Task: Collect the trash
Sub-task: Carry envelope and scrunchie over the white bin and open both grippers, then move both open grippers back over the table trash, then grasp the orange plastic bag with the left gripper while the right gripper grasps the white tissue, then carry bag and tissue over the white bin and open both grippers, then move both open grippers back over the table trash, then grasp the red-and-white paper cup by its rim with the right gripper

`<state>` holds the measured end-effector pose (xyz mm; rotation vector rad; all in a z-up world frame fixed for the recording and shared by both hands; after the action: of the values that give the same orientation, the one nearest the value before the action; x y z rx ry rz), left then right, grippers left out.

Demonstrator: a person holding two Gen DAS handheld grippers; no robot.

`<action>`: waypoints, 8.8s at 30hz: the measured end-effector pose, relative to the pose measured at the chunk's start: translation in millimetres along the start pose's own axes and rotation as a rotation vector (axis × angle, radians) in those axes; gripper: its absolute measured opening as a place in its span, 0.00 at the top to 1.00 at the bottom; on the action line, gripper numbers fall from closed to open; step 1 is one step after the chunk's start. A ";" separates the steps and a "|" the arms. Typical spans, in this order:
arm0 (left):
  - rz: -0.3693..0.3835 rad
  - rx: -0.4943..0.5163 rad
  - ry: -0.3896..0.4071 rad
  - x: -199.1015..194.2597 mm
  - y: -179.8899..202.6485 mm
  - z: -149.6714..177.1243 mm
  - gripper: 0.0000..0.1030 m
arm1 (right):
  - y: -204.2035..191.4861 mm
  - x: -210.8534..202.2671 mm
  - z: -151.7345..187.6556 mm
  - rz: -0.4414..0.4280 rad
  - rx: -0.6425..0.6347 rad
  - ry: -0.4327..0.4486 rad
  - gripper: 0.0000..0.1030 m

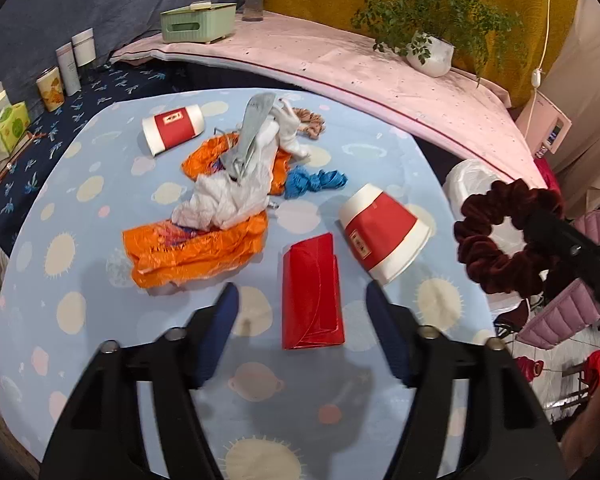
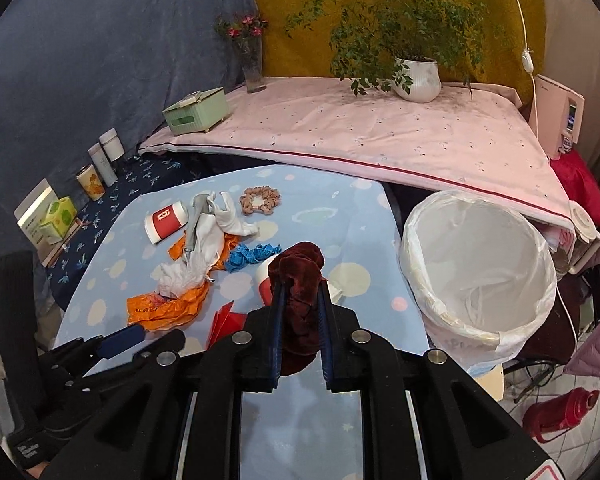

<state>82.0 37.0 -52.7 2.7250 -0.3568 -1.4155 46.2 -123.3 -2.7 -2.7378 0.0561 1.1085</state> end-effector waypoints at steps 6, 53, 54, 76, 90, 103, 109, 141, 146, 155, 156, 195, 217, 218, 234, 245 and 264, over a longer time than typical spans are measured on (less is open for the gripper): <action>-0.019 0.029 -0.057 40.9 2.1 16.7 0.41 | 6.3 7.4 7.2 0.003 0.015 -0.022 0.86; 0.316 0.305 0.018 61.1 248.4 -96.2 0.89 | 211.5 17.7 -39.9 0.280 0.279 0.056 0.79; 0.309 0.304 0.016 62.9 250.7 -98.2 0.72 | 213.9 18.0 -40.8 0.286 0.285 0.060 0.76; 0.094 0.094 0.034 58.8 131.7 -81.9 0.33 | 139.6 21.5 -25.6 0.186 0.219 0.035 0.42; -0.089 -0.087 0.029 42.1 -13.4 -51.5 0.14 | 40.1 52.2 7.5 0.073 0.092 -0.074 0.40; -0.106 -0.339 -0.096 69.2 -131.7 -26.1 0.12 | -45.2 91.1 7.4 -0.034 -0.014 -0.133 0.40; -0.054 -0.364 -0.147 89.0 -143.5 -24.6 0.12 | -81.1 115.4 -4.5 -0.088 -0.037 -0.147 0.40; 0.016 -0.213 -0.081 52.1 -122.0 -35.9 0.79 | -116.5 126.1 -12.2 -0.172 -0.085 -0.171 0.92; 0.038 -0.169 -0.034 26.6 -100.5 -45.0 0.79 | -91.2 92.5 -31.8 -0.142 -0.056 -0.084 0.92; 0.082 -0.045 0.050 -10.3 -34.5 -68.0 0.79 | -35.0 43.4 -53.7 -0.078 0.029 0.030 0.92; 0.084 -0.028 0.058 -12.7 -24.9 -70.7 0.79 | -28.6 38.9 -54.4 -0.068 0.037 0.040 0.92; 0.190 0.323 0.075 49.8 241.5 -112.3 0.79 | 255.8 -19.7 -27.9 0.320 0.433 0.168 0.93; 0.171 0.263 0.047 74.9 247.6 -122.7 0.41 | 235.5 8.8 -44.6 0.290 0.386 0.132 0.54; 0.170 0.257 0.046 74.7 244.7 -123.2 0.41 | 233.0 9.1 -44.4 0.286 0.384 0.130 0.53; 0.080 0.137 0.059 55.5 150.5 -104.2 0.30 | 144.7 23.1 -29.4 0.162 0.246 0.064 0.50; -0.018 0.023 0.049 52.7 56.8 -91.8 0.28 | 68.2 43.6 -9.6 0.057 0.149 -0.016 0.50; -0.075 -0.142 0.010 75.8 -56.7 -92.4 0.26 | 0.1 118.0 42.8 -0.073 0.117 -0.220 0.50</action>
<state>209.3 69.3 -68.4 2.6567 -0.1484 -1.3859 101.7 -111.3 -114.6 -2.4801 -0.0094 1.3335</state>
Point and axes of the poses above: each gripper's, at about its wrist camera, not at the fingertips, and x roughly the way its jaws point, y to its right, z to its underside, the point moved 2 cm from there along x, roughly the way its jaws point, and after that the axes turned 1 degree about -x, right-handed, at the moved point
